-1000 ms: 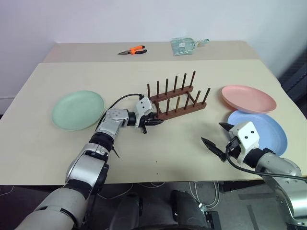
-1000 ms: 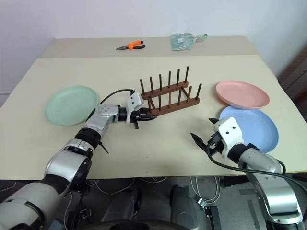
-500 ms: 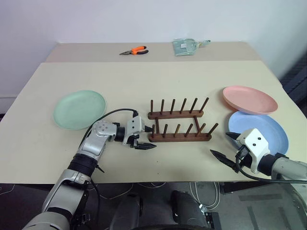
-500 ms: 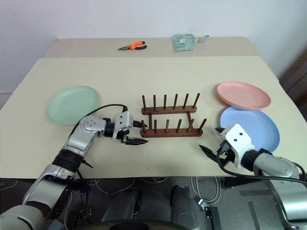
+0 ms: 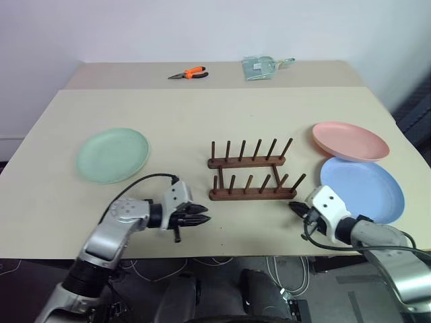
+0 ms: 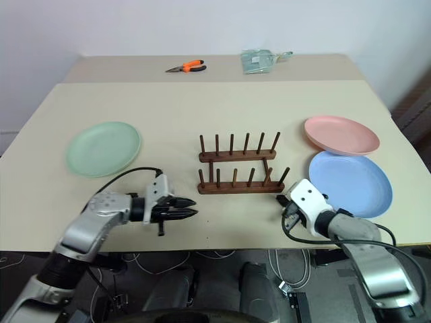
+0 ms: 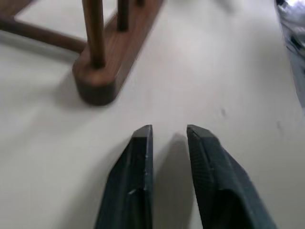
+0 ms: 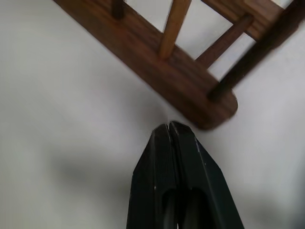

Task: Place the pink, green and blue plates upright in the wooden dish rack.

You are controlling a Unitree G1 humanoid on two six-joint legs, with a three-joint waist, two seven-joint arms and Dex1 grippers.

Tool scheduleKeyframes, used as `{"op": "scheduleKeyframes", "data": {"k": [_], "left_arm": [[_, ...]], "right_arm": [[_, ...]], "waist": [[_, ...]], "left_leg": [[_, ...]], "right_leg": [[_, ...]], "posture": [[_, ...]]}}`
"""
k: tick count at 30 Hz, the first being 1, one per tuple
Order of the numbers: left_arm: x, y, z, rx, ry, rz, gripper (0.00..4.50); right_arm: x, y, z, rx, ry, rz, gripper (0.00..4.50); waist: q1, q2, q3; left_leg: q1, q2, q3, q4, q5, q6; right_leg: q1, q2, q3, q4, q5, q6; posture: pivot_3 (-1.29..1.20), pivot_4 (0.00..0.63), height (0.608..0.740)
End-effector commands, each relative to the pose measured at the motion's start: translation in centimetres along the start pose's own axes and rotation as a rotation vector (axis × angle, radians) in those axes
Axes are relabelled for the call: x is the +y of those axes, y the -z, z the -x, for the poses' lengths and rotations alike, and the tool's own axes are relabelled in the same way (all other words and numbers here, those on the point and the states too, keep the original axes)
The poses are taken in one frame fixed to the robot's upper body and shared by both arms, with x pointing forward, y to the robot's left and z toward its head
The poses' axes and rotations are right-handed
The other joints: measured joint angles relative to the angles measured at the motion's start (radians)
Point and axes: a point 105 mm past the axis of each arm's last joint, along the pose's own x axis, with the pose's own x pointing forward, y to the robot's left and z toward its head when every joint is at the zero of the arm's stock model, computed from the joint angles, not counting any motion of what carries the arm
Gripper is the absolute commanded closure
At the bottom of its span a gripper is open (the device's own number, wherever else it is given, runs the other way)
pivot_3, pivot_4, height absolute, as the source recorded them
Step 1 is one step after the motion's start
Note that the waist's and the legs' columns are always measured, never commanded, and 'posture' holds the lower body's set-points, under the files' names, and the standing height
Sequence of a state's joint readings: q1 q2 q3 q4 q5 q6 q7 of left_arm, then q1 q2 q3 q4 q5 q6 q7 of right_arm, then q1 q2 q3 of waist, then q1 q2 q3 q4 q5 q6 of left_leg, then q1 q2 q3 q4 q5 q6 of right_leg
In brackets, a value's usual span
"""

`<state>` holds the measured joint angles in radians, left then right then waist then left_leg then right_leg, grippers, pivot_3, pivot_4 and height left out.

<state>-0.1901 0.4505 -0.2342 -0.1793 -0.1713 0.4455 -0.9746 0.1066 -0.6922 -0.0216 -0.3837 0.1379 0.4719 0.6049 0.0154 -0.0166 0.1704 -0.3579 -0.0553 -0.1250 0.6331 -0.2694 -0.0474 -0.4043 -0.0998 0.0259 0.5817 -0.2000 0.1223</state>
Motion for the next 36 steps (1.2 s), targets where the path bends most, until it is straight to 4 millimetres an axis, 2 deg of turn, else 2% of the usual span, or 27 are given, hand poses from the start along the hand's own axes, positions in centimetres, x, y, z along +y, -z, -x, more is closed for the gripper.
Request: {"op": "scheduleKeyframes", "data": {"k": [1, 5, 10, 15, 18, 20, 22, 24, 28, 34, 36], "left_arm": [[1.5, -0.1, -1.9, 0.014, -0.168, -0.032, 3.48], [4.7, -0.1, -3.1, 0.022, -0.382, -0.040, 3.48], [8.0, -0.6, -3.1, -0.011, -0.531, -0.005, 3.48], [8.5, -1.0, -3.1, -0.031, -0.531, -0.009, 3.48], [7.7, -1.4, -2.7, -0.055, -0.486, -0.034, 3.52], [6.7, -2.2, -2.4, -0.094, -0.432, -0.047, 3.52], [5.4, -3.2, -2.2, -0.150, -0.369, -0.049, 3.52], [4.6, -3.7, -2.1, -0.180, -0.332, -0.045, 3.52], [2.8, -4.9, -2.5, -0.218, -0.243, -0.065, 3.52], [2.3, -6.4, -2.5, -0.278, -0.229, -0.056, 3.52], [2.1, -6.4, -2.3, -0.282, -0.229, -0.056, 3.52]], "right_arm": [[-1.3, -0.1, -1.8, 0.006, 0.093, 0.039, 4.50], [-2.8, -1.3, -3.9, -0.026, 0.166, 0.048, 4.50], [-4.6, -2.7, -5.8, -0.060, 0.227, 0.077, 4.50], [-5.4, -3.7, -5.6, -0.091, 0.225, 0.102, 4.50], [-6.8, -5.7, -2.6, -0.149, 0.227, 0.161, 3.72], [-8.0, -7.0, -0.4, -0.158, 0.254, 0.242, 2.82], [-10.0, -7.3, 1.8, -0.100, 0.319, 0.368, 1.83], [-11.3, -7.0, 2.9, -0.042, 0.358, 0.448, 0.85], [-14.3, -3.7, 3.4, 0.163, 0.396, 0.631, 0.85], [-17.0, -0.6, 2.6, 0.284, 0.415, 0.660, 0.85], [-17.7, -0.4, 2.4, 0.284, 0.436, 0.649, 1.38]], "waist": [[-0.002, -0.001, -0.001], [-0.003, -0.002, -0.001], [-0.006, -0.001, -0.002], [-0.008, -0.001, -0.002], [-0.009, 0.000, -0.001], [-0.009, 0.001, -0.001], [-0.010, 0.001, 0.000], [-0.009, 0.000, 0.000], [-0.009, 0.000, 0.000], [-0.017, 0.001, 0.001], [-0.023, 0.001, 0.001]], "left_leg": [[0.001, 0.000, 0.000, 0.000, 0.000, 0.000], [0.002, 0.000, 0.000, 0.000, 0.000, 0.000], [0.003, 0.000, 0.000, 0.000, 0.000, 0.000], [0.002, 0.000, 0.000, -0.001, 0.000, 0.000], [0.002, 0.000, 0.000, -0.001, 0.000, 0.000], [0.001, 0.000, 0.000, -0.002, 0.000, 0.000], [0.001, 0.000, 0.000, -0.002, 0.000, 0.000], [0.000, 0.000, 0.000, -0.002, 0.000, 0.000], [0.000, 0.000, 0.001, -0.001, 0.000, 0.000], [0.000, 0.000, 0.002, -0.002, 0.000, 0.000], [0.000, 0.000, 0.002, -0.002, 0.000, 0.000]], "right_leg": [[0.000, 0.000, 0.000, 0.000, 0.000, 0.000], [0.001, 0.001, 0.000, 0.001, 0.001, 0.000], [0.001, 0.001, 0.000, 0.002, 0.001, 0.000], [0.000, 0.002, 0.000, 0.002, 0.003, 0.002], [-0.001, 0.002, 0.000, 0.002, 0.003, 0.002], [-0.001, 0.001, 0.000, 0.002, 0.003, 0.003], [-0.001, 0.001, 0.000, 0.001, 0.002, 0.003], [-0.001, 0.001, 0.000, 0.000, 0.001, 0.001], [-0.001, 0.001, 0.000, 0.000, 0.000, 0.000], [-0.001, 0.001, 0.000, 0.000, 0.001, 0.000], [-0.001, 0.001, 0.000, 0.000, 0.001, -0.001]], "posture": [[0.00, 0.150, 0.740], [0.00, 0.150, 0.740], [0.00, 0.150, 0.740], [0.00, 0.150, 0.740], [0.00, 0.150, 0.740], [0.00, 0.150, 0.740], [0.00, 0.150, 0.740], [0.00, 0.150, 0.740], [0.00, 0.150, 0.740], [0.00, 0.150, 0.740], [0.00, 0.150, 0.740]]}}
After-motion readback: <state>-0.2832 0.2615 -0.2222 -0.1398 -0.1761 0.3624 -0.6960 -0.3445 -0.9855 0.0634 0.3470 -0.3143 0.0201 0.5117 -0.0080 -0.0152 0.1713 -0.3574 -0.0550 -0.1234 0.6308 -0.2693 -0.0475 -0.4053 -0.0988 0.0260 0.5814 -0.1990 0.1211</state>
